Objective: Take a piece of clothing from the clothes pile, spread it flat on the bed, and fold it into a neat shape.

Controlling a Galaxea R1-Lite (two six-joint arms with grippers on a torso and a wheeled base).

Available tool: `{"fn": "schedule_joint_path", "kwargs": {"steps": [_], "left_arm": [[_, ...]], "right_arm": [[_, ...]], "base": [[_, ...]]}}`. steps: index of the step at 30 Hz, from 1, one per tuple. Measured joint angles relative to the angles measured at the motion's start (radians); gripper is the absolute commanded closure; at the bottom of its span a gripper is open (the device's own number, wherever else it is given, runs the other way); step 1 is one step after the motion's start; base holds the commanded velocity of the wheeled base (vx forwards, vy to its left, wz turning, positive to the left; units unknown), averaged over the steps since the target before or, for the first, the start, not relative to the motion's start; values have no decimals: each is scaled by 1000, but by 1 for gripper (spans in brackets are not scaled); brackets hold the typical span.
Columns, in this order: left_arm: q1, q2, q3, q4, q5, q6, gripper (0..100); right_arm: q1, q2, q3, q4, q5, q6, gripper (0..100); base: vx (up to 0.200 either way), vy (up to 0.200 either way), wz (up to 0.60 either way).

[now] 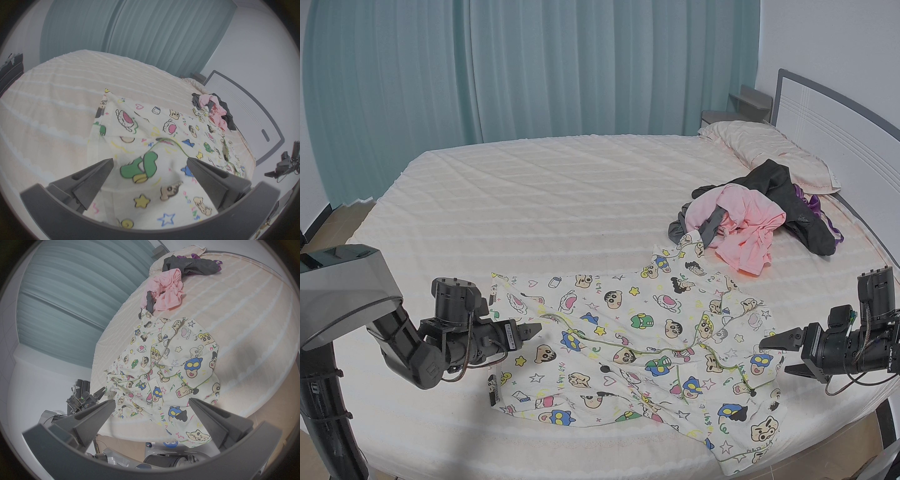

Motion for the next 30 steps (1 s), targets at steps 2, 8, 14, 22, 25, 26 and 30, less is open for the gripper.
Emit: {"fn": "schedule_joint_path", "kwargs": {"steps": [2,8,14,22,25,26,30], "left_arm": [[13,-26,38,-5,-20,2,0],[32,-88,112,-5,-43,2,0],[27,-109,187,-3,-49,2,0],[12,-104,242,-6,-97,-7,0],[-4,-98,249,-7,-99,-17,0],[-13,-96,250,-7,-99,-27,0],[-37,-90,254,-8,-100,-52,0]], "right_arm": [[0,0,1,0,-1,0,0],[0,0,1,0,-1,0,0],[0,0,2,0,-1,-1,0],[1,0,2,0,-1,-3,0],[1,0,2,0,-1,-2,0],[0,0,4,0,-1,-2,0],[0,0,8,0,-1,-1,0]], "base": [[0,0,0],[0,0,0],[0,0,0],[0,0,0],[0,0,0],[0,0,0],[0,0,0]]}}
